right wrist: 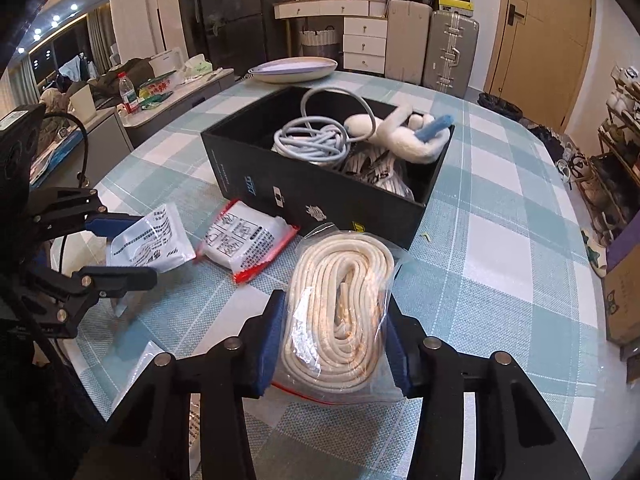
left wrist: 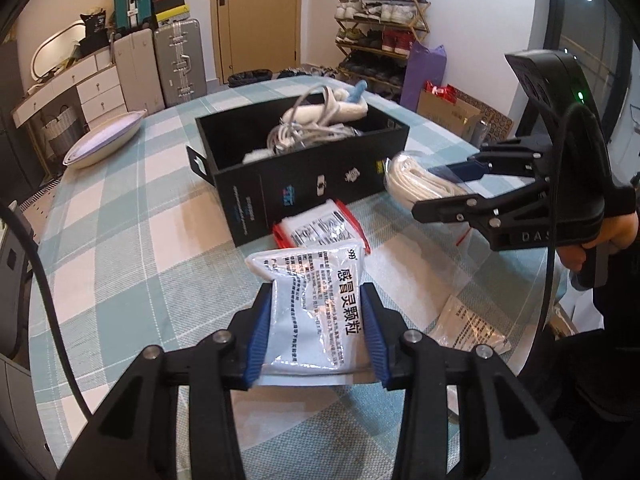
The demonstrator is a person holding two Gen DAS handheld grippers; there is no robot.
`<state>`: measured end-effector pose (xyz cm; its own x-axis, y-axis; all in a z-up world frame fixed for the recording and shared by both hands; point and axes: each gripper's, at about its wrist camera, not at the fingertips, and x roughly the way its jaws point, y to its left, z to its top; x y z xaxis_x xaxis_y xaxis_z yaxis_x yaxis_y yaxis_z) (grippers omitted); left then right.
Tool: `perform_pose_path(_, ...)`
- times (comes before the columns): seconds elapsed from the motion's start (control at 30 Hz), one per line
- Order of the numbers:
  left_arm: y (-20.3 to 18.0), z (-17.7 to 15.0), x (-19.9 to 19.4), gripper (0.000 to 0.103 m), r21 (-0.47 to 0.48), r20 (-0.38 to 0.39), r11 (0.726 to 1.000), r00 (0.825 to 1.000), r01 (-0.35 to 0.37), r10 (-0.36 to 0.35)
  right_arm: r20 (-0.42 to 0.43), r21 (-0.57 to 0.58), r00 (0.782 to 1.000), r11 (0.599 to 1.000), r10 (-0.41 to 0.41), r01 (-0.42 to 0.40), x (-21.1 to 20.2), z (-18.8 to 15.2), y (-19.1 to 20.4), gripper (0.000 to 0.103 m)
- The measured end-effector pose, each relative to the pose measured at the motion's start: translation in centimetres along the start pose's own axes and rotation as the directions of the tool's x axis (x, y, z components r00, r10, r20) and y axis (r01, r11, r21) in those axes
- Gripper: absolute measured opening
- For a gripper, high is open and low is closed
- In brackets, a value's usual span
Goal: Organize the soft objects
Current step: 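Grasp the white printed packet with the left gripper while the right gripper grasps the bagged rope, then carry the packet over the box with the left gripper while the right gripper drops the rope in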
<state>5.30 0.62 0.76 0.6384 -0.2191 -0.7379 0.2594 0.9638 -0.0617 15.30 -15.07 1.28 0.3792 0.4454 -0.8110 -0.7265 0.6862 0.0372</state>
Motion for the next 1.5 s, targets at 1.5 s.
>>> perform_pose_path(1.5,5.0,9.6,2.4,0.041,-0.205,0.235,0.971,0.957,-0.121,0.169,0.374,0.114,0.920,0.990,-0.119,0.082,-3.8,6.8,-2.7,0.046)
